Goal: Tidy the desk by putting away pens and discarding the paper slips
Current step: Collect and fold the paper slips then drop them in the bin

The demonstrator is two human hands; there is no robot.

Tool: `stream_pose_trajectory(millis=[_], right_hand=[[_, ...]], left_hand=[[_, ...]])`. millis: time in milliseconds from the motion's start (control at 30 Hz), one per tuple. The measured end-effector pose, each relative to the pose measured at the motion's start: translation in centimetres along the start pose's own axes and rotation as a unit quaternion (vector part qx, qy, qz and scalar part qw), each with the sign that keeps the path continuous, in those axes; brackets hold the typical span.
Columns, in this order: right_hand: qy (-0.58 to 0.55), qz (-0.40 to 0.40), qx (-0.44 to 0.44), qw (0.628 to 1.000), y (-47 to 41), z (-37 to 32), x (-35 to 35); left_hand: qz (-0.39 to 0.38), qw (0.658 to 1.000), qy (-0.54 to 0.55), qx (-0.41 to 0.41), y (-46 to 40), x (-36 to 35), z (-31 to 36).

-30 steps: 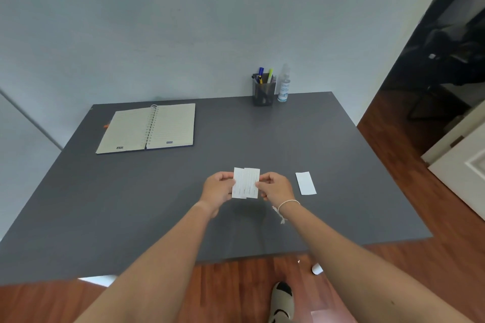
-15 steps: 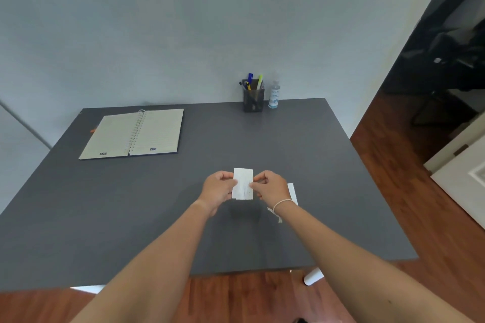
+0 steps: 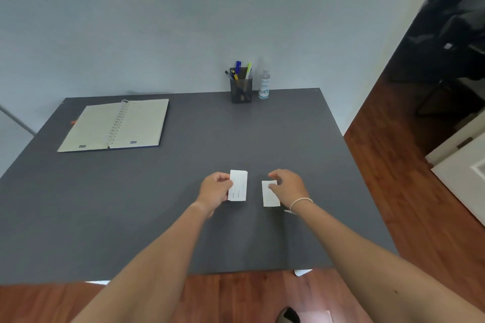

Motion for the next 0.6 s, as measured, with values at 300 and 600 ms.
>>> stream_pose_trajectory(millis=[300,600], right_hand=[[0.263,-0.128,0.055,0.955,0.3,0.6,-2.0],[0.295,-0.122,0.095,0.943,1.1,0.0,-2.7]], left_hand=[[0.005,1.0,0.007,0.019,-0.1,-0.5,-1.5],[0.009,0.999,0.02,0.025,-0.2,-0.6,-2.4]])
Point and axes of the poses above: each hand's wrist, its own y-axis away from the middle knuckle, its own x-axis out of the back of the hand, z = x × y, the point moved 9 cm from there along -y, towards the middle knuckle, and after that the axes turned 9 degrees about -z, right-handed, at the moved point
